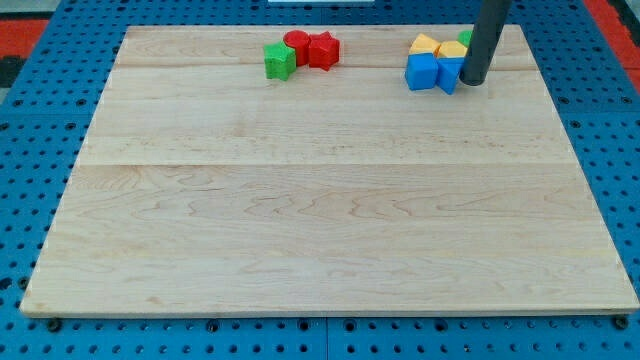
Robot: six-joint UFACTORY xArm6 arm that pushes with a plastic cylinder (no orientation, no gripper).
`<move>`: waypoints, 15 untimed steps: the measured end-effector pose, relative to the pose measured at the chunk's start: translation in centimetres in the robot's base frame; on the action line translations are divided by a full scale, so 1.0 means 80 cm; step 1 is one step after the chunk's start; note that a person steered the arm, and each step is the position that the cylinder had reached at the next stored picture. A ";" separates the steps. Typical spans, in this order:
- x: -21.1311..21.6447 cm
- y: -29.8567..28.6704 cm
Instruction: Take the green circle to the top left corner of the board
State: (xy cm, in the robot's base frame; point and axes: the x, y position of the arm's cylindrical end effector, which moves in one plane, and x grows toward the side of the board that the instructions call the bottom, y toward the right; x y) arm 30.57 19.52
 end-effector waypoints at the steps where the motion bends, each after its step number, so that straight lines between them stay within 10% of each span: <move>1: 0.000 0.000; 13: 0.032 0.158; 15: -0.049 0.187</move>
State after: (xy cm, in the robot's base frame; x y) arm 26.62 34.45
